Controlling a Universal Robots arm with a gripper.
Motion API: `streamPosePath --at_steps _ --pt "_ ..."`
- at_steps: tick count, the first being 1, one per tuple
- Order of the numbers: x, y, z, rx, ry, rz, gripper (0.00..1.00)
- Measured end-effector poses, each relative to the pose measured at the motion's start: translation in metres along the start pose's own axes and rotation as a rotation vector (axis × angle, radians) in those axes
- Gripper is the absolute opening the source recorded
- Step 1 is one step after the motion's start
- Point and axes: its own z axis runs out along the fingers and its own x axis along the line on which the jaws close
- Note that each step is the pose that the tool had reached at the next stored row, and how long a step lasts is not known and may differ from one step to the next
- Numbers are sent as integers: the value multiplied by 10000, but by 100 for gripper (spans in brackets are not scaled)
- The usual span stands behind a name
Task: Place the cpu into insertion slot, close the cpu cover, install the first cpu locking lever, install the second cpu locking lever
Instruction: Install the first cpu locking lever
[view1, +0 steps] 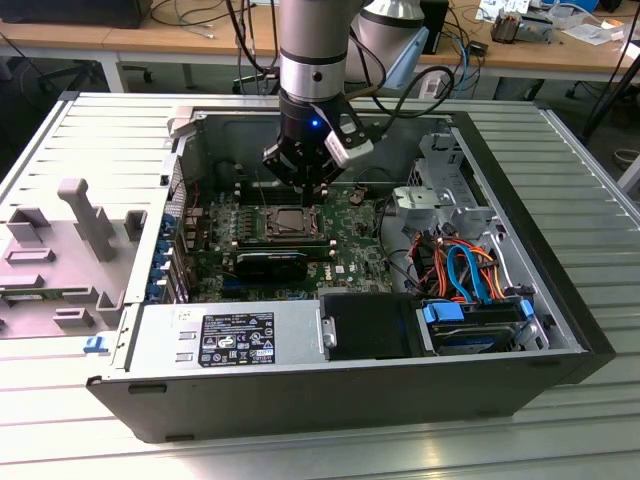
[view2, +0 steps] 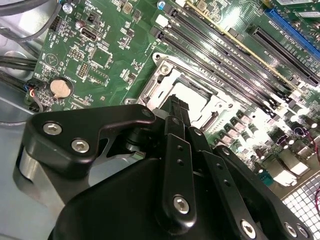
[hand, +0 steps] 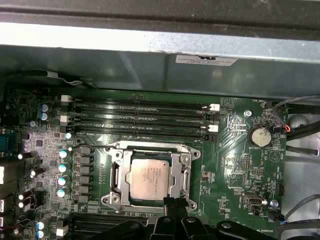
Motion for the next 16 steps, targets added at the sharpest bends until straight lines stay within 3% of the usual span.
streamPosePath --at_steps 16 --pt "0 0 0 -7 -21 -465 11"
